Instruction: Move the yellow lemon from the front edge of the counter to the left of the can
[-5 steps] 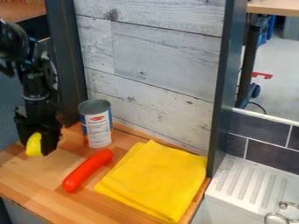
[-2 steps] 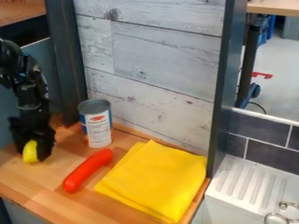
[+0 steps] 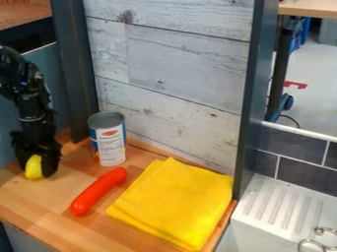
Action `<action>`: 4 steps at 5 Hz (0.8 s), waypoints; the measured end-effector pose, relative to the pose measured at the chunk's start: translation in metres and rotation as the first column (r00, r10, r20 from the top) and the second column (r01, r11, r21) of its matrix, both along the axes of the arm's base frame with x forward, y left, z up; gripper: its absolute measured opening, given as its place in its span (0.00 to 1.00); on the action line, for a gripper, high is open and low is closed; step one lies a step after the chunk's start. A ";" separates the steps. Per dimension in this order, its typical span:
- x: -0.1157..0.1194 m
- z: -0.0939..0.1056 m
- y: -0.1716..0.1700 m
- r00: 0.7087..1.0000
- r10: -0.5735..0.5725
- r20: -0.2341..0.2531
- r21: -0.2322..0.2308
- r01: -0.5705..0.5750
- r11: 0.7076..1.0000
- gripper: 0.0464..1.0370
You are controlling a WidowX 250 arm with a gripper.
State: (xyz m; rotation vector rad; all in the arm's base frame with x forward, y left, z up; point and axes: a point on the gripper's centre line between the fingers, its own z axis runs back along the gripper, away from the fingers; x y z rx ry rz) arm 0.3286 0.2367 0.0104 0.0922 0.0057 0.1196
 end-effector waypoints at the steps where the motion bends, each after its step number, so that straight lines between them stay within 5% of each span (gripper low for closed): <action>1: -0.005 -0.004 -0.004 1.000 0.020 -0.022 -0.023 -0.020 1.000 0.98; 2: -0.011 -0.003 -0.009 0.999 0.032 -0.037 -0.032 -0.033 0.999 0.97; 4: -0.020 0.043 -0.009 0.997 0.073 -0.032 0.019 -0.072 0.997 0.97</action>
